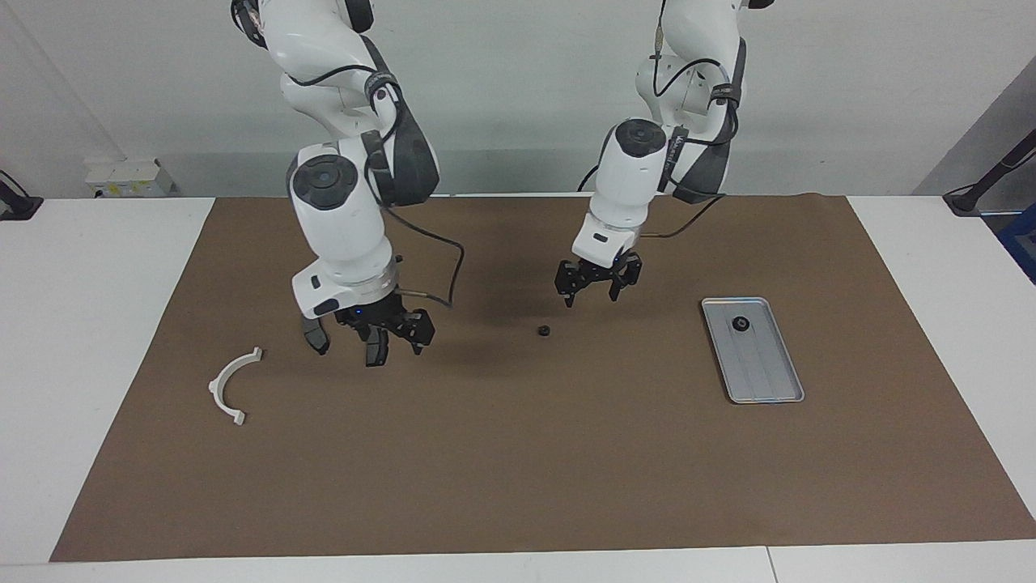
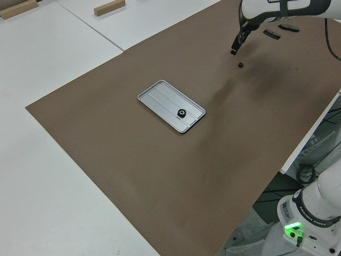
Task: Pick bearing gear from pile to tray
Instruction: 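Grasp the second bearing with the left gripper while the right gripper retracts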
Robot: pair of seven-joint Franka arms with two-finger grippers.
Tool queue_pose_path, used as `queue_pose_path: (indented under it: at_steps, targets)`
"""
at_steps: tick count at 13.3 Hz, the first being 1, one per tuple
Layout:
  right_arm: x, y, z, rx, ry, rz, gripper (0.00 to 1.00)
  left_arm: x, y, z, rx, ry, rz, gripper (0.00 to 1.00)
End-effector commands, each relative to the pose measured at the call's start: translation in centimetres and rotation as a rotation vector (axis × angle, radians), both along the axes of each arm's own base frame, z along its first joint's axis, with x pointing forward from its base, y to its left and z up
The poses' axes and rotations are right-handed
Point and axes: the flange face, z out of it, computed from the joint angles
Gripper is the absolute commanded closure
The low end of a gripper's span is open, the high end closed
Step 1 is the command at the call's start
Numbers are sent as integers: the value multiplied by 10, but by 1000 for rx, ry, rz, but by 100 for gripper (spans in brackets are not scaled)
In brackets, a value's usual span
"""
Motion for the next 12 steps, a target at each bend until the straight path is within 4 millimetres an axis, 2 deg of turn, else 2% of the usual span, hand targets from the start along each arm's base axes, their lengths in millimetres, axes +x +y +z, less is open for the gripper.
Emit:
queue_pose_path:
  at_steps: [1,5,7,9,10,12]
  targets:
    - [-3,-34,10,2,14,86,0,-13,-30,-29,15,-15,18,5]
    - [-6,-40,17,-1,8,87,0,-24,-62,-65,51,-4,17,5]
    - [-13,-42,23,-5,5,126,0,-25,-65,-74,64,2,14,6]
    - [-15,-59,30,-10,3,241,0,-27,-67,-81,85,11,-4,6]
    - [-21,-77,40,-16,-10,322,0,-28,-67,-89,93,22,-9,6]
    - [-38,-97,57,-29,-34,452,0,-24,-65,-97,112,43,-17,6]
